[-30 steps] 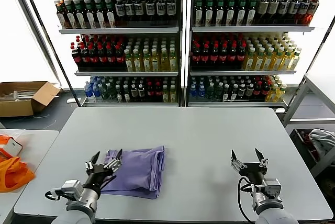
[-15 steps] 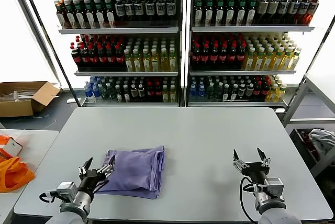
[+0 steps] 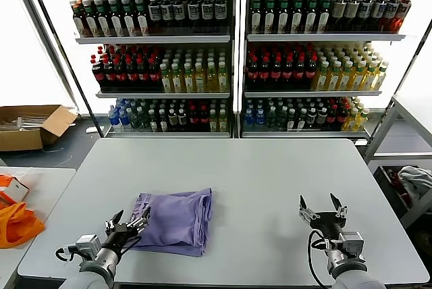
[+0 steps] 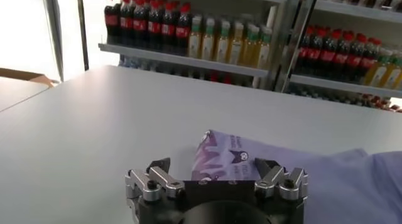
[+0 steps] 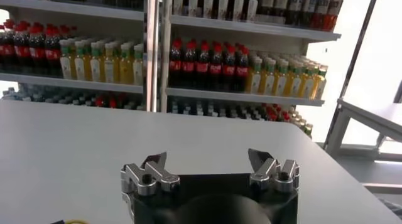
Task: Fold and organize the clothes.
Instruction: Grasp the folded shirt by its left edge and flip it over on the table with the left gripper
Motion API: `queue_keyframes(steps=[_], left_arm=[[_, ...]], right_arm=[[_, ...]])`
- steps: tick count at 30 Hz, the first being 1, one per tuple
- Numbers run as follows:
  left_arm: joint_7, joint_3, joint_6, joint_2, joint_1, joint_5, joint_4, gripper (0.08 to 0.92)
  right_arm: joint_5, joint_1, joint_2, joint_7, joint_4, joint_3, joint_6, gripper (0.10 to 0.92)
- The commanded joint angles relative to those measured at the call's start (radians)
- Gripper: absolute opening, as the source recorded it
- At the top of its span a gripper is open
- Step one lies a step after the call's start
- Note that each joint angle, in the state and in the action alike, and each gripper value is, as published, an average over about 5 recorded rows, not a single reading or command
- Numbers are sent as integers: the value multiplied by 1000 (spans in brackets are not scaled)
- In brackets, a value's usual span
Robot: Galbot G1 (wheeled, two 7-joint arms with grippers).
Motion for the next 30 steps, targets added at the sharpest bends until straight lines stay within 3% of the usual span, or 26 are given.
queue_keyframes(steps=[1,11,30], left_arm=[[10,-4,6,10,-12,-31,53,823],[21,3,19,9,-13,-57,61,783],[28,9,39,4,0,-79,47,245]], right_arm=[[-1,-1,2,-1,-2,0,2,823],[-4,2,7,-5,-1,-6,4,823],[-7,14,6,-8,-11,-10,10,823]])
